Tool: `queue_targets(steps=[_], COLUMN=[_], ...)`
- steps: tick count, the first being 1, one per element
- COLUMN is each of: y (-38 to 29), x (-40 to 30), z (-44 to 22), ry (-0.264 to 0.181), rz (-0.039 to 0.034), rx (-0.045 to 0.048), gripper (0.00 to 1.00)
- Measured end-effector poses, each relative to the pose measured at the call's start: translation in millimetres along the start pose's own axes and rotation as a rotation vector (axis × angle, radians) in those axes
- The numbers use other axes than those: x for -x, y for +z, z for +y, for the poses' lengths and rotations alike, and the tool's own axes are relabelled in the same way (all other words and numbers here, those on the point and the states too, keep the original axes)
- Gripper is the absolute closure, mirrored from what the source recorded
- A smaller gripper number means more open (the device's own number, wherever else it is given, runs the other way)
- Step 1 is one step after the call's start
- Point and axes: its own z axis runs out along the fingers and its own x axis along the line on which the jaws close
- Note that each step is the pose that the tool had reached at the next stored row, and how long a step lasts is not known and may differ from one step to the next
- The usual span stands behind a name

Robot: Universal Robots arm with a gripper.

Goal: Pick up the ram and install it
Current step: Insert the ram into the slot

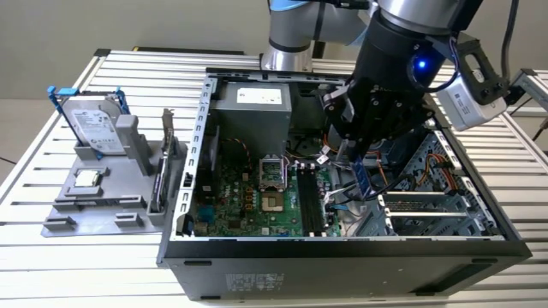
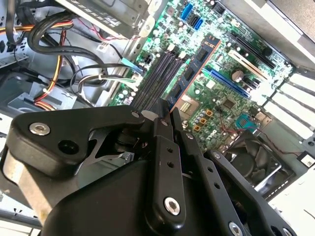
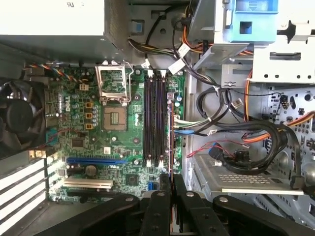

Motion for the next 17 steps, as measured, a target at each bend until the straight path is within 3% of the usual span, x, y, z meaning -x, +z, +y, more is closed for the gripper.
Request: queue_targets(steps=[7,17], y=[2.6,7.3], x=[0.0,0.1], z=[0.5,1.7], ry=[0.001,0.025], rz=[0.0003,0.0015], rx=[-0.0139,-0.0109], gripper=[1.0,1.0])
